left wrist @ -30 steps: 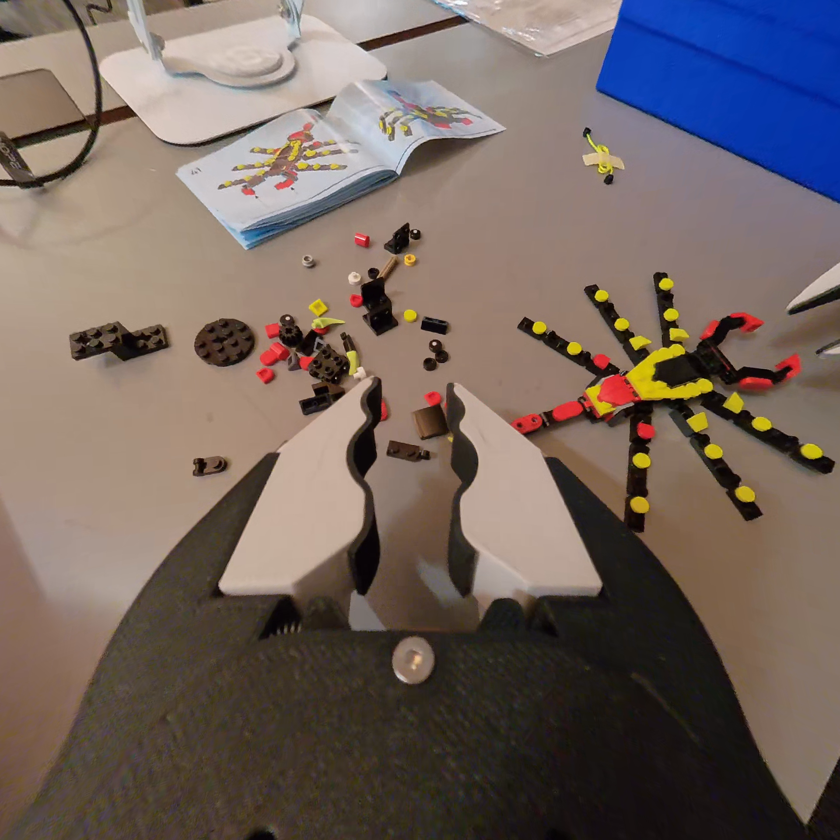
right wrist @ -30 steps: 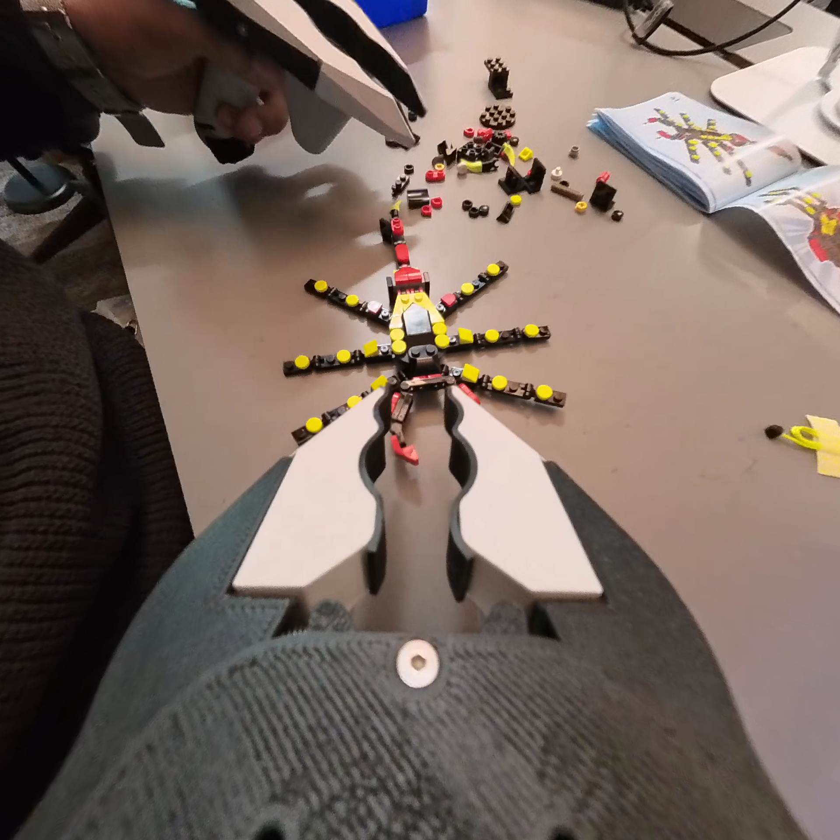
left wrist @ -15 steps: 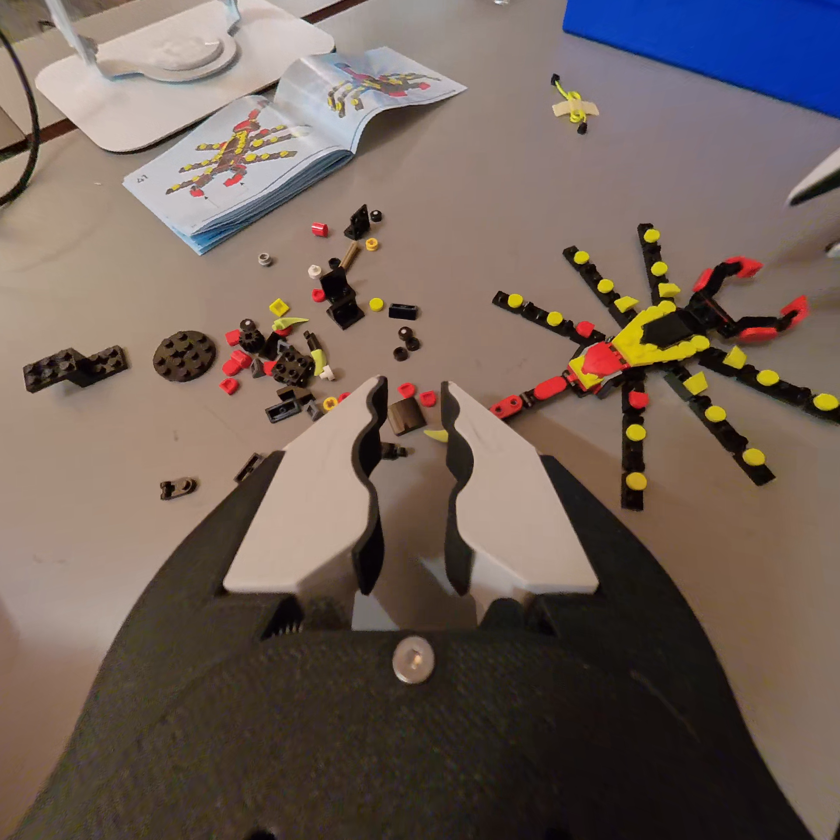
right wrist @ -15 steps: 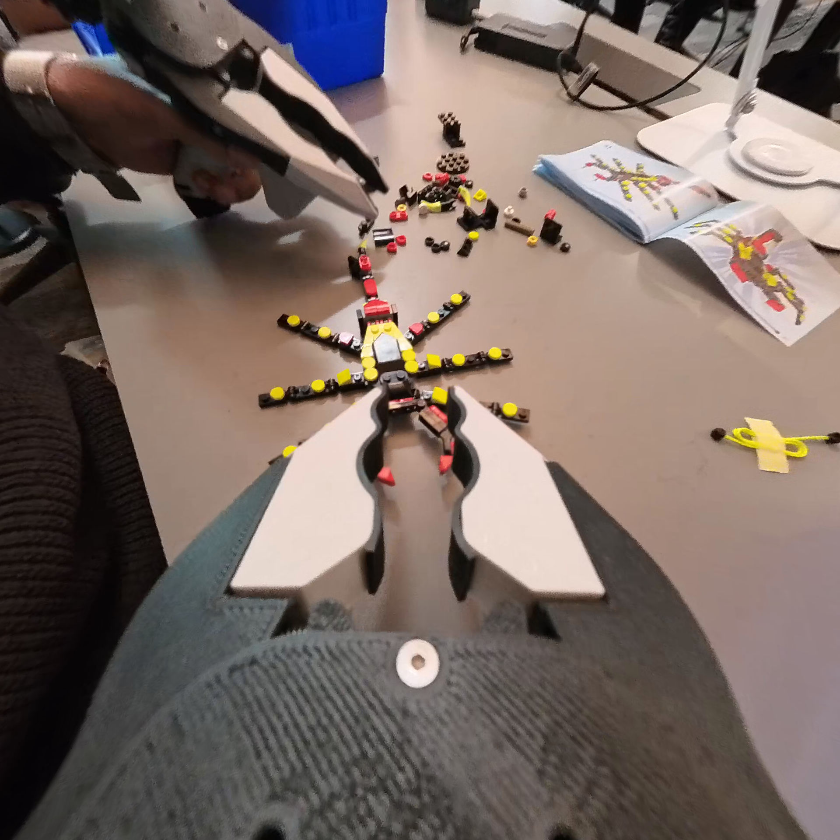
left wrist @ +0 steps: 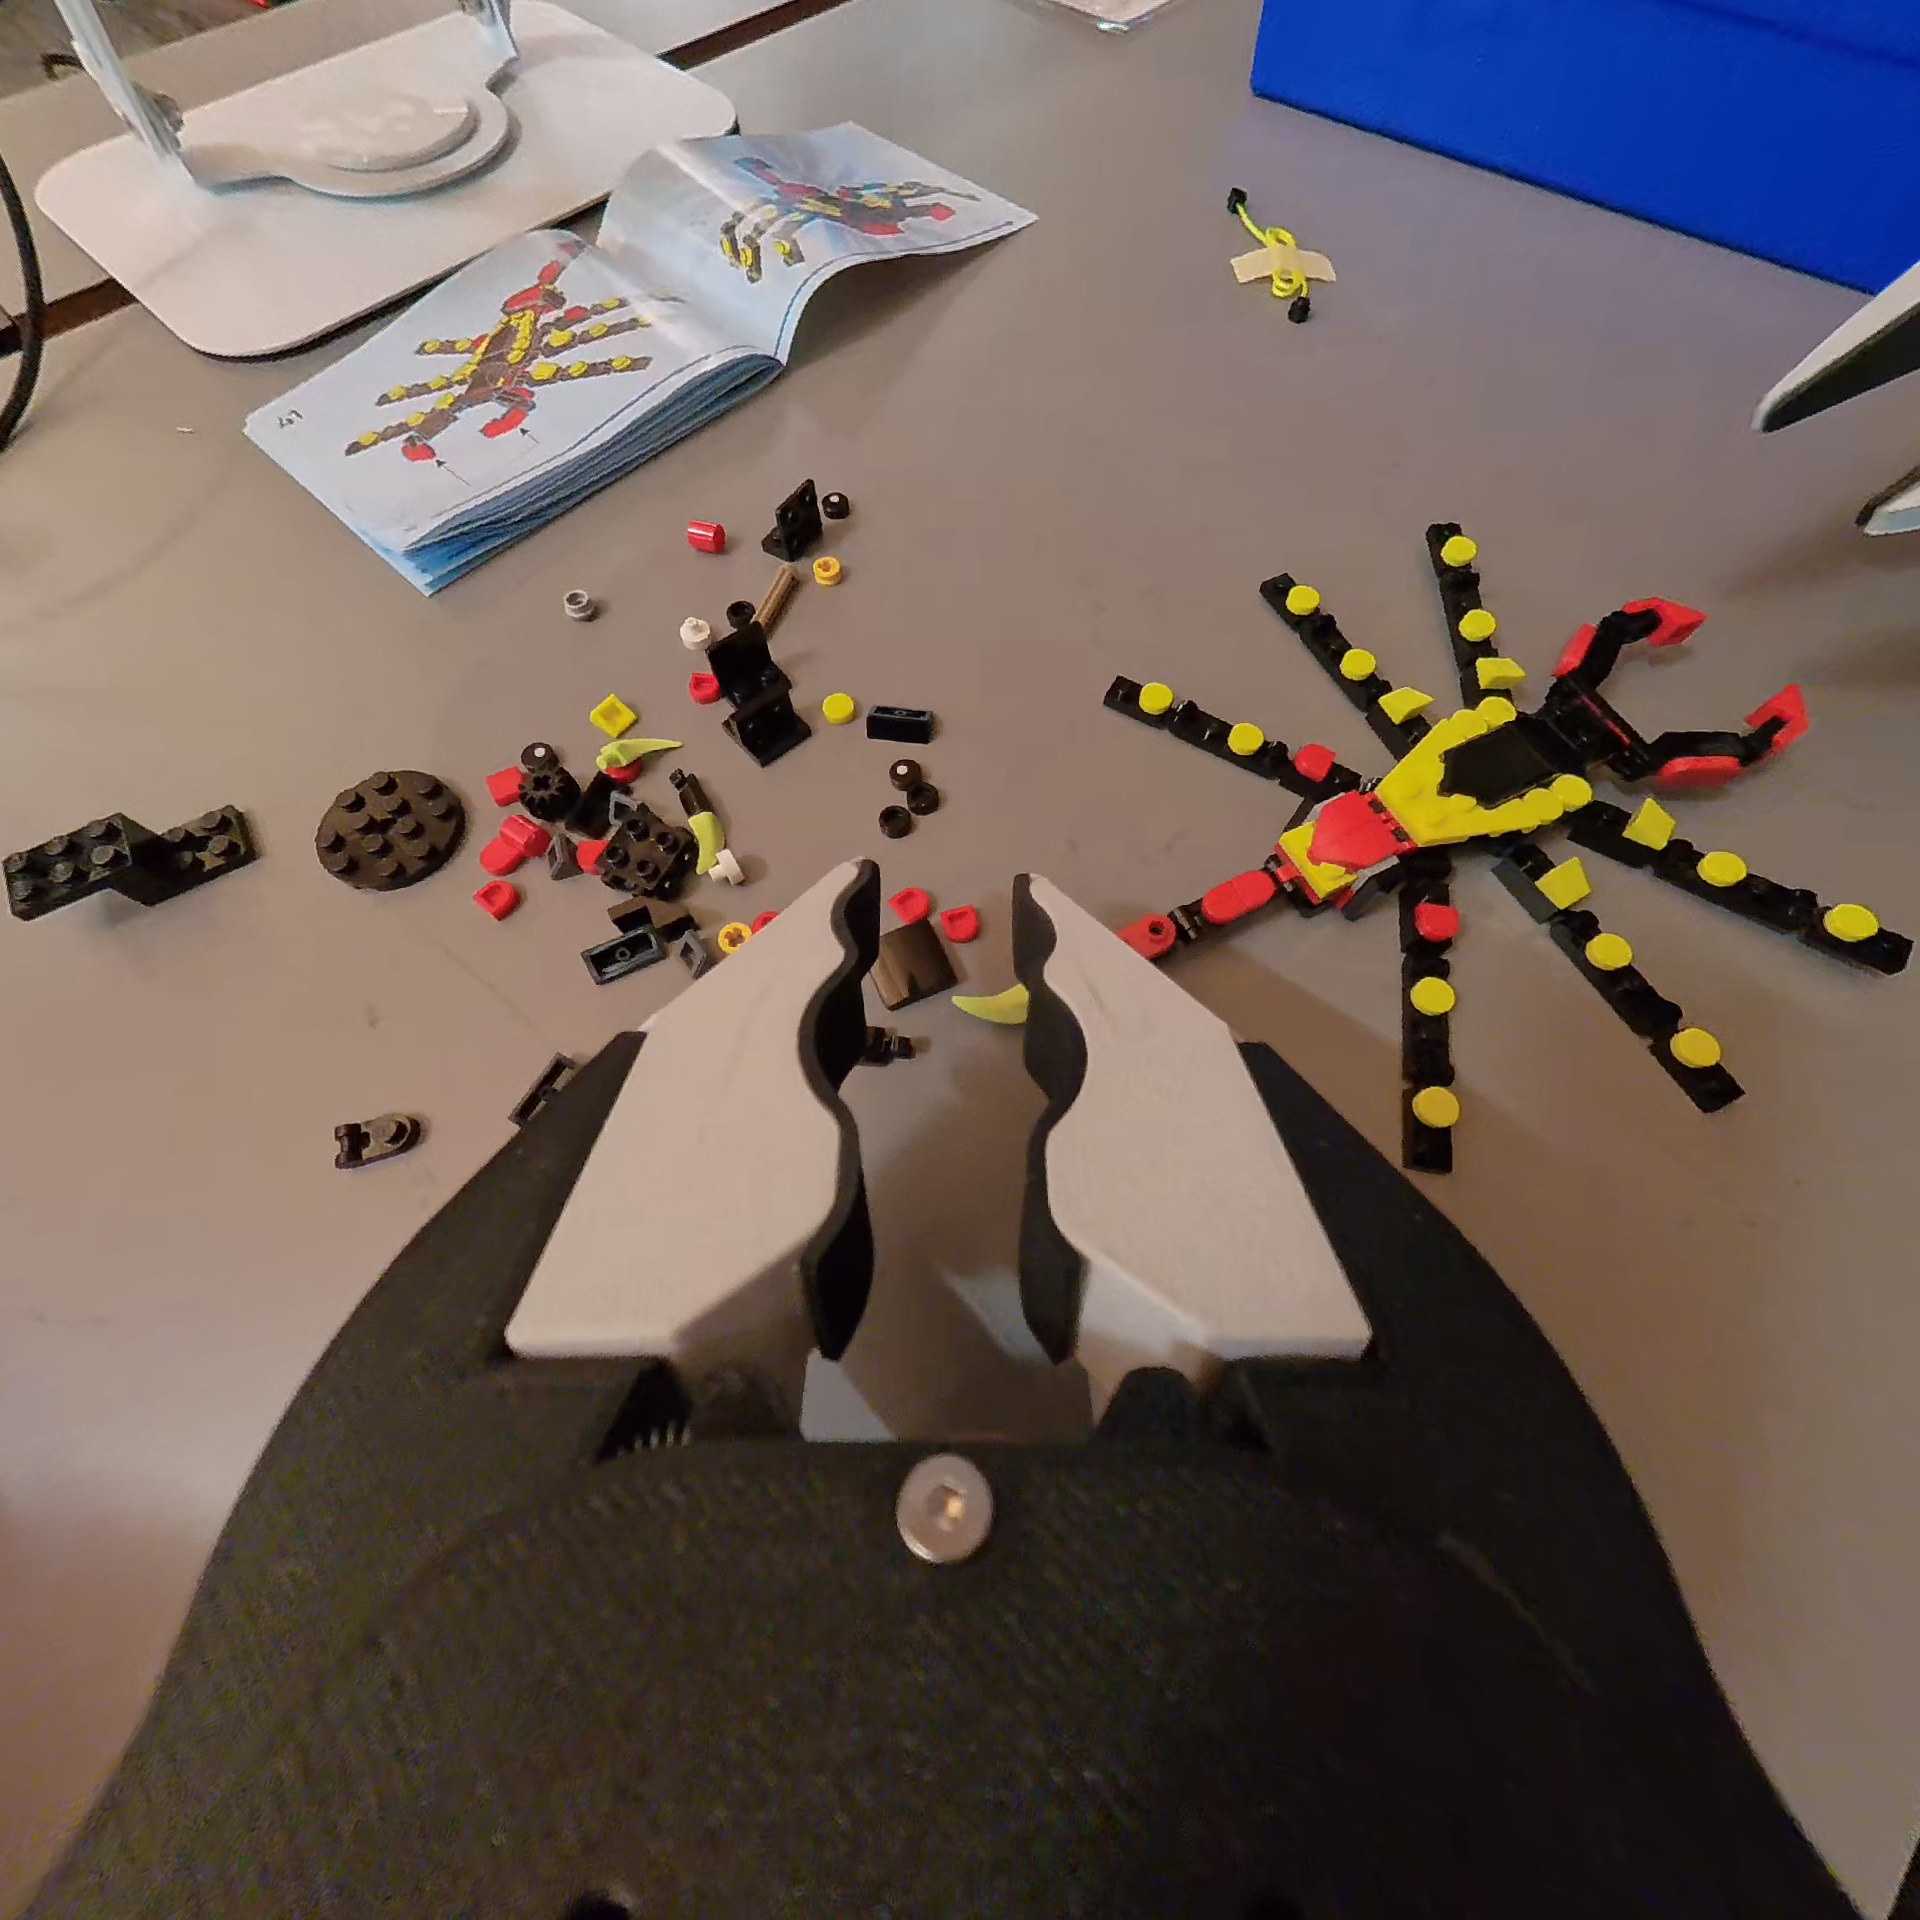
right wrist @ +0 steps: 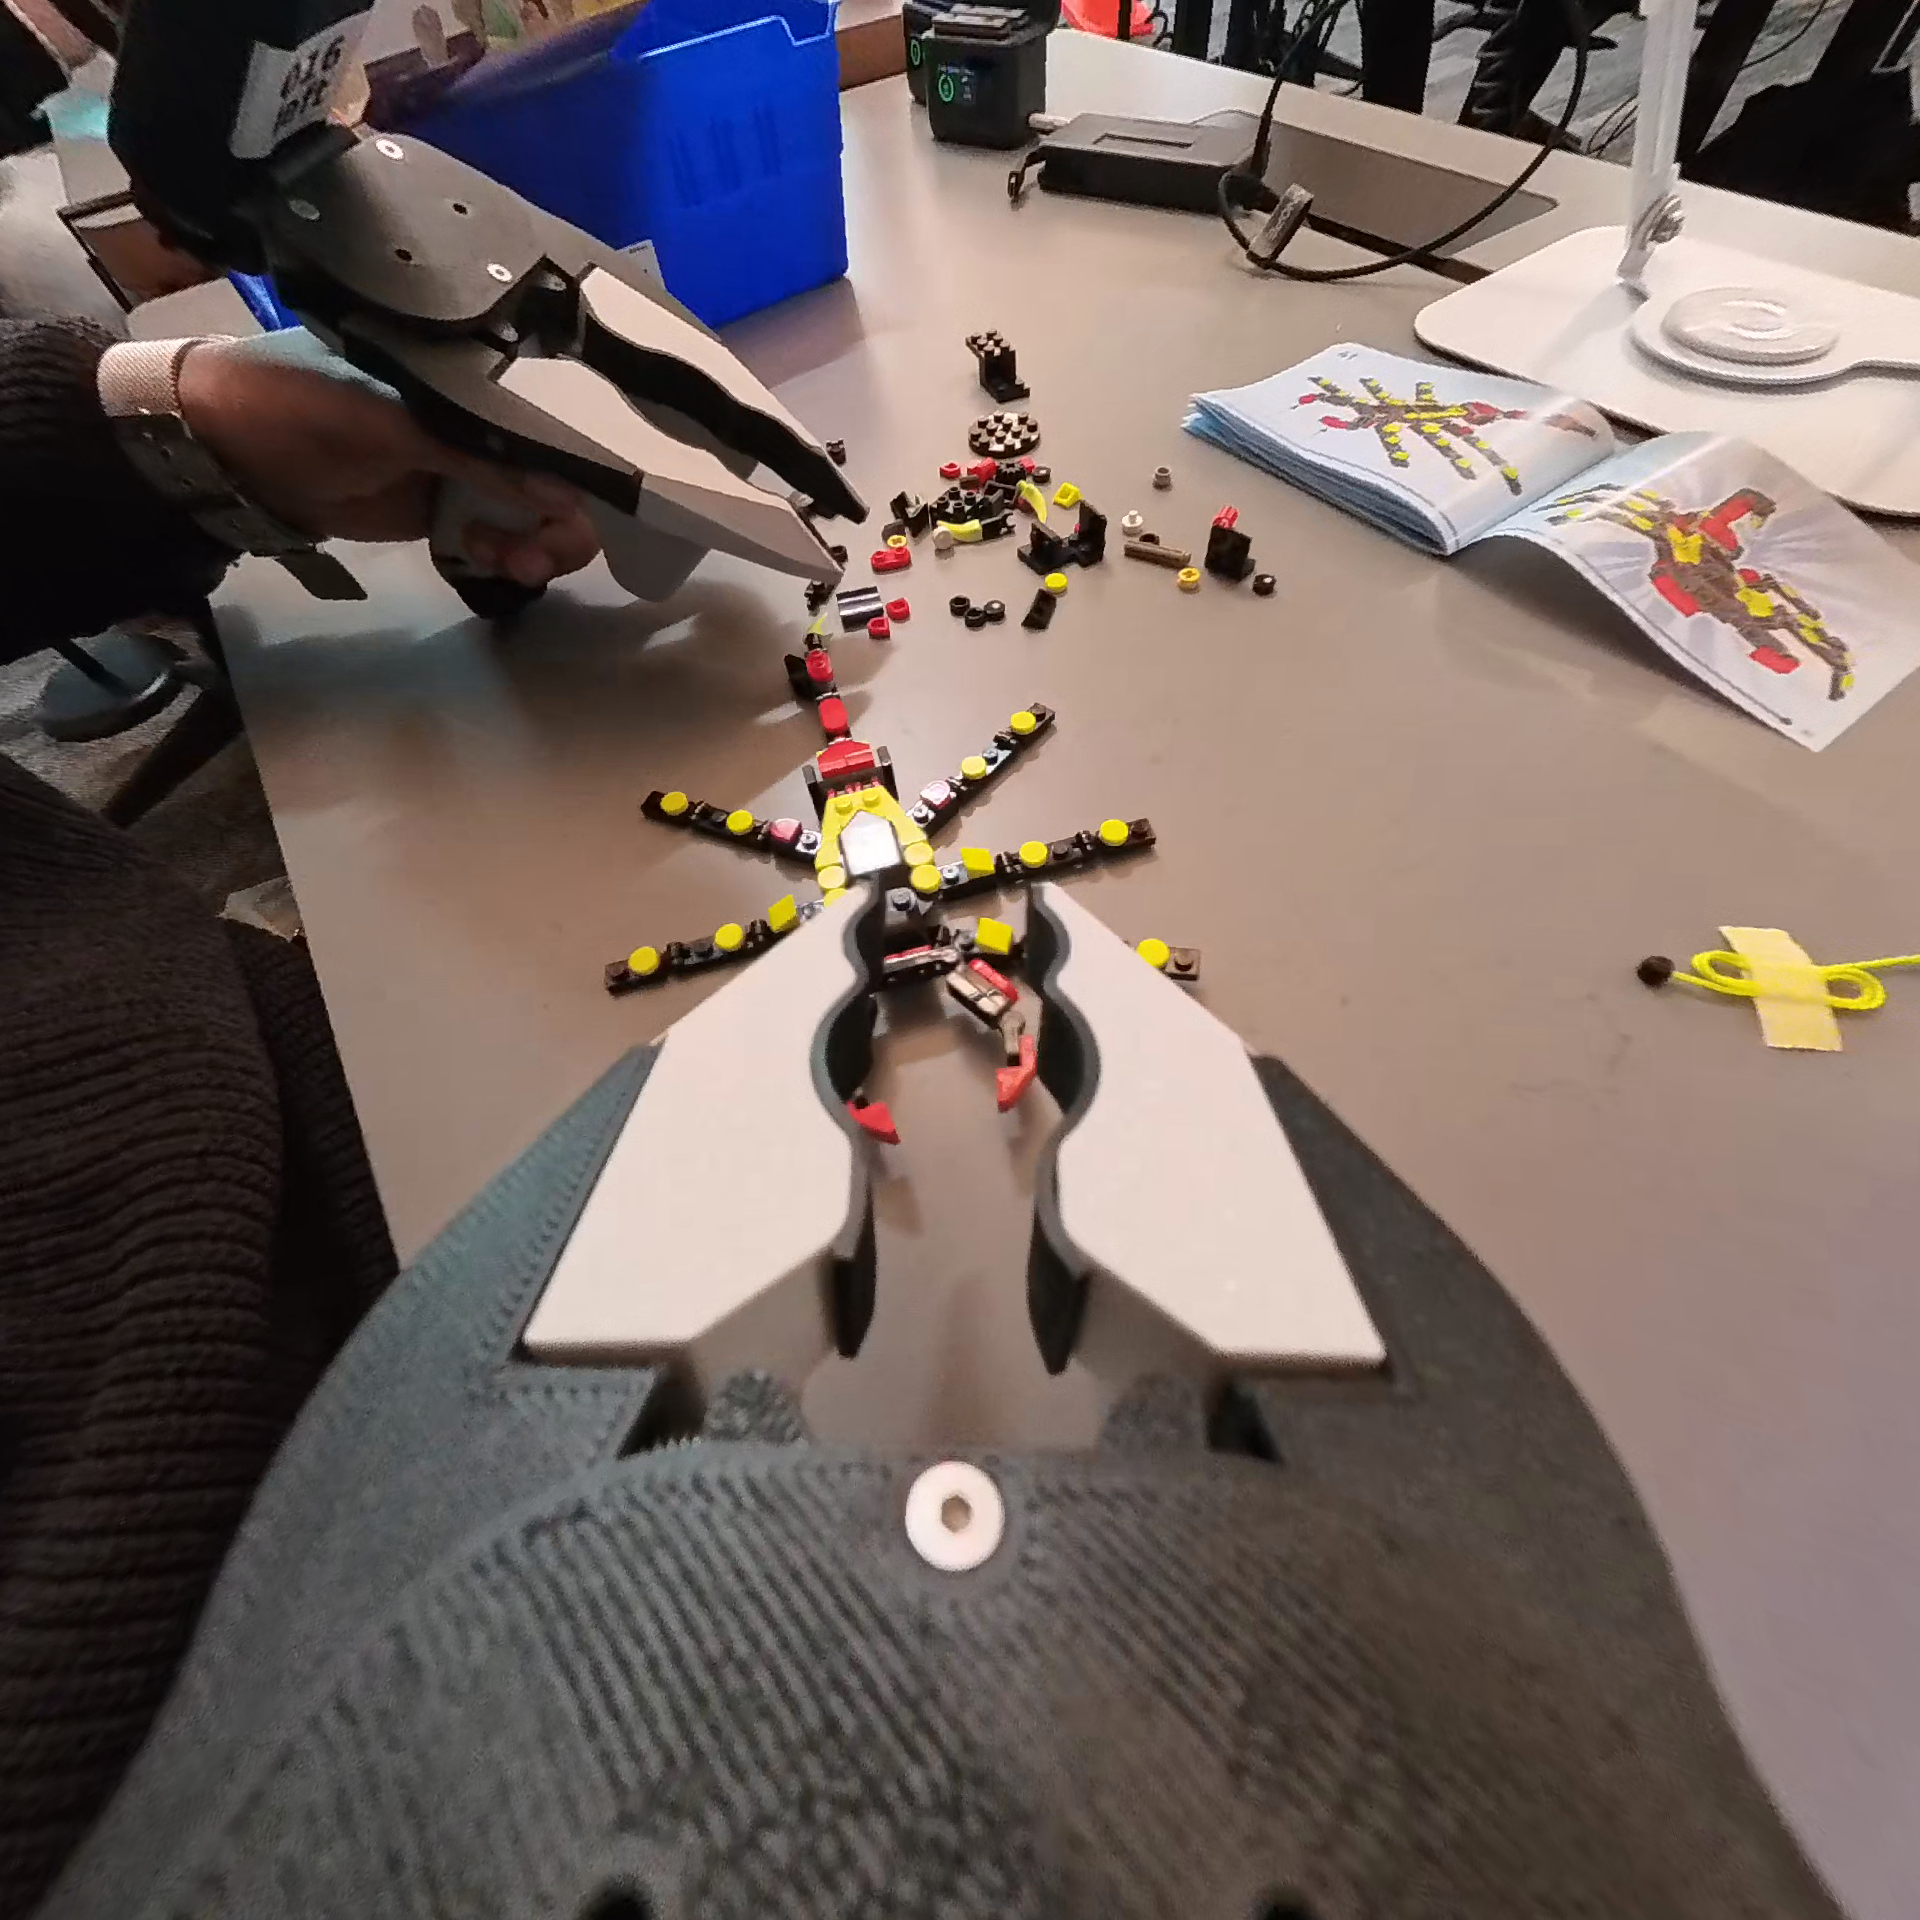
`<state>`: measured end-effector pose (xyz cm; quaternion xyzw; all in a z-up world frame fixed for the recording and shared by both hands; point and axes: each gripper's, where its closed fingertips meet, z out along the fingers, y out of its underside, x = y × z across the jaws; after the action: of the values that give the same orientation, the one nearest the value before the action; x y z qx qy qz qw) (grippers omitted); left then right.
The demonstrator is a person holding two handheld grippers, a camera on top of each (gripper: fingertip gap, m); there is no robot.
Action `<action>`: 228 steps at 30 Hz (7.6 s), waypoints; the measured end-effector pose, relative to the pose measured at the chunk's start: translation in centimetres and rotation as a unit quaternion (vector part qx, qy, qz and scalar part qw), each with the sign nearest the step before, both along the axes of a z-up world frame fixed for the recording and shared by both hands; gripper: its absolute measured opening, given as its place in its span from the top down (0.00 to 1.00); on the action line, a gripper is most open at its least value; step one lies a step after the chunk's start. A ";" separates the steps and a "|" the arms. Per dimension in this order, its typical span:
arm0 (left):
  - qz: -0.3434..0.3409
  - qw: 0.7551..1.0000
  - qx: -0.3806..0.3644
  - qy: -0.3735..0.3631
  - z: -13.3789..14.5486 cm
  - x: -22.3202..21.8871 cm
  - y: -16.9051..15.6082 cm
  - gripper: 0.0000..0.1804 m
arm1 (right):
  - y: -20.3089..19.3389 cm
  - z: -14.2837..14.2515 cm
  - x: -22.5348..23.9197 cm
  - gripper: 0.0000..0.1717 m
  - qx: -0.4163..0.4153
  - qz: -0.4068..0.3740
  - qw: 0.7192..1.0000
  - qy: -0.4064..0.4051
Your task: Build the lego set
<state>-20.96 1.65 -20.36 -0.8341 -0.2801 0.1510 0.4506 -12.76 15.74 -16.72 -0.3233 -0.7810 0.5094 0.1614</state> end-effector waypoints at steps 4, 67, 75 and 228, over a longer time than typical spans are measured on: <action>-0.005 1.000 -0.007 0.000 -0.2 0.1 0.1 0.87 | 0.2 -0.2 -0.2 0.86 0.003 -0.006 1.000 -0.004; -0.144 0.985 -0.095 -0.008 -2.7 4.7 1.7 0.83 | -2.7 -2.0 0.6 0.88 0.050 0.027 0.998 -0.013; -0.201 0.977 -0.073 -0.014 -2.2 7.2 3.2 0.86 | -2.3 -3.2 0.7 0.85 0.073 0.027 0.996 -0.031; -0.191 0.963 0.098 -0.165 1.3 7.7 3.8 1.00 | -9.9 -3.9 -1.0 0.96 0.112 0.078 0.991 0.003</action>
<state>-13.31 5.44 -19.10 -0.8371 -0.1997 -0.1055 0.4983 -13.76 5.88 -20.66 -0.2396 -0.8555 0.4309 0.1584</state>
